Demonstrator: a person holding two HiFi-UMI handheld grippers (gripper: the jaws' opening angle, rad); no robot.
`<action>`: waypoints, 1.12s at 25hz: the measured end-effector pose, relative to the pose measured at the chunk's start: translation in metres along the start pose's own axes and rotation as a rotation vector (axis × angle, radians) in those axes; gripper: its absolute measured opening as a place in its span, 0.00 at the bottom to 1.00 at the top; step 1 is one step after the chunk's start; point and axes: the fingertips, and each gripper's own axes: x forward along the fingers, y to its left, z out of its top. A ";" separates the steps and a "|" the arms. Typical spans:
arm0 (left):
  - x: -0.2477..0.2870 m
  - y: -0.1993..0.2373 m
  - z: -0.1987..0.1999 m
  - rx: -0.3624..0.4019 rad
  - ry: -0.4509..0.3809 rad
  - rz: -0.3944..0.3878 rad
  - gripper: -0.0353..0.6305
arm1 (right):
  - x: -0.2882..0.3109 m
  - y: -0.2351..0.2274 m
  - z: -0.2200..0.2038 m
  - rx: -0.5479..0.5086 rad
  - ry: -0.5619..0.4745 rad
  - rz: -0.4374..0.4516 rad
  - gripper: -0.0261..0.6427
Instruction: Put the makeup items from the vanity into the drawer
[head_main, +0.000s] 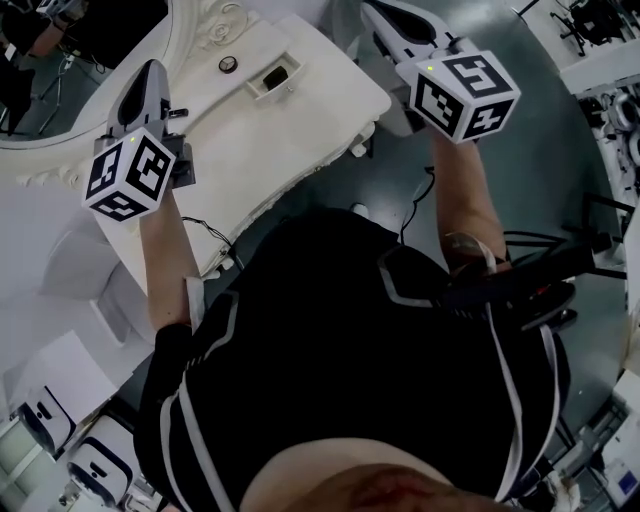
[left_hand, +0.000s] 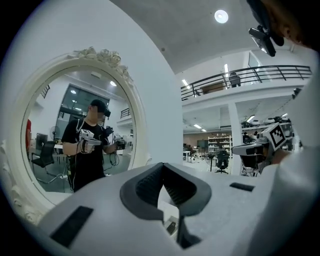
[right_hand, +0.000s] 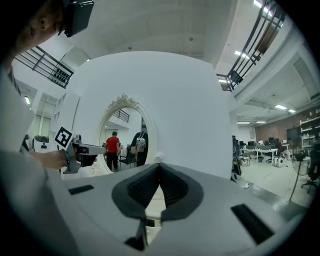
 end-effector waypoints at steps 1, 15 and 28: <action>0.000 0.000 -0.001 0.008 0.002 -0.005 0.06 | 0.002 0.002 0.000 -0.005 0.003 -0.001 0.05; -0.003 0.006 -0.006 0.044 -0.027 -0.012 0.06 | 0.015 0.022 -0.002 -0.077 0.034 0.003 0.05; -0.004 0.012 -0.012 0.055 -0.007 -0.019 0.06 | 0.023 0.035 0.000 -0.075 0.034 0.025 0.05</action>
